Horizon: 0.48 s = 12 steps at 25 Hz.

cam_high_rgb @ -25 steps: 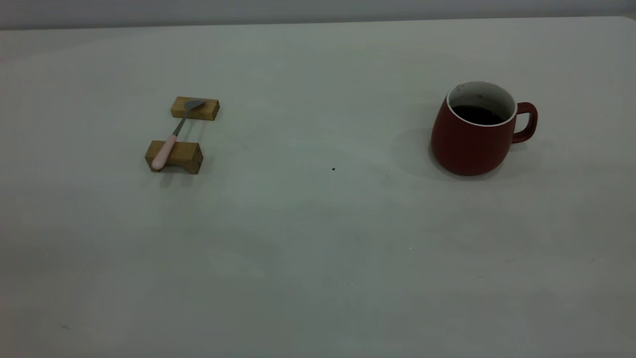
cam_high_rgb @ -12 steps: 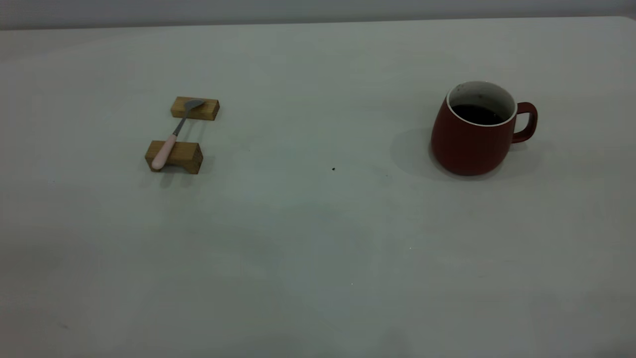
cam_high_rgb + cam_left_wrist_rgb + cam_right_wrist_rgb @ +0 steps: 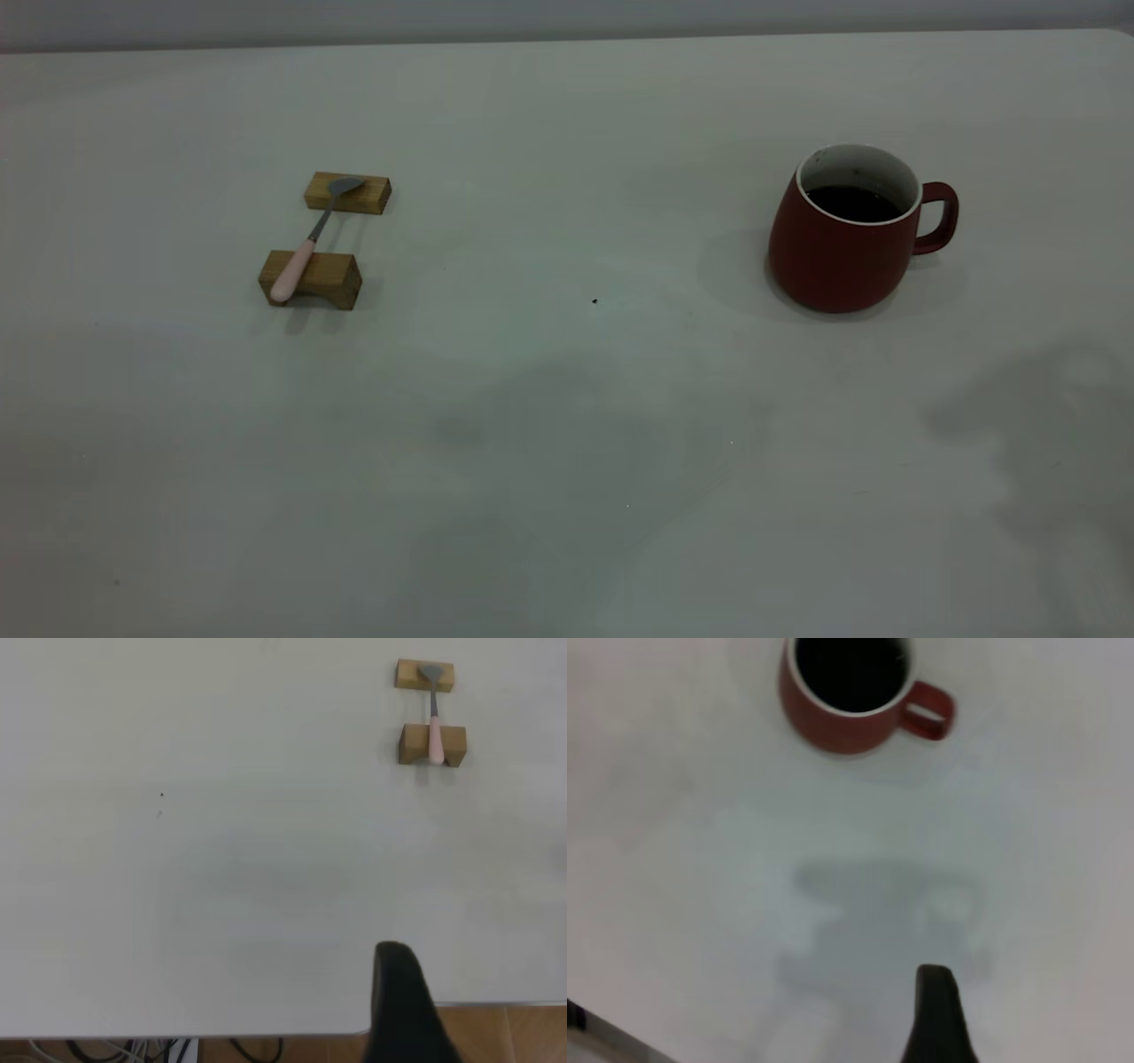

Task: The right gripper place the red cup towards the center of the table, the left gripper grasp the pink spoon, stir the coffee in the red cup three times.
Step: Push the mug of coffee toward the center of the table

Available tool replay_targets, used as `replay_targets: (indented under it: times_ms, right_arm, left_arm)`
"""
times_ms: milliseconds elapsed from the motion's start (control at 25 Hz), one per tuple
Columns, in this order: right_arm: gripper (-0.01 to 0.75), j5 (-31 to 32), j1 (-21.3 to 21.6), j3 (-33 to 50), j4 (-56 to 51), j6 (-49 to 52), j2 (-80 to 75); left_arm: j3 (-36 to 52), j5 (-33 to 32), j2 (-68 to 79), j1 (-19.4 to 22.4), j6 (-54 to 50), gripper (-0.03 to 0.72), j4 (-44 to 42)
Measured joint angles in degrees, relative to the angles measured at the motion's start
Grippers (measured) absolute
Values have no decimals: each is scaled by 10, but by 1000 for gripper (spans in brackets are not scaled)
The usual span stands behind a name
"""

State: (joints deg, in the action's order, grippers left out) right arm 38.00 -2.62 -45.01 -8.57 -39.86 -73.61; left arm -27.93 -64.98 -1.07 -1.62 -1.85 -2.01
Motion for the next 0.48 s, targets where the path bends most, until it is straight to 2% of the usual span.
replay_targets:
  times_ms: [280,480]
  right_arm:
    - [603,-70,-40,-77,-11,-152,-212]
    - [690,-81,-43,-136,-13,-211,-318]
  left_arm:
    - [0,0,0,0,0,515,0]
    - [0,0,0,0,0,515,0]
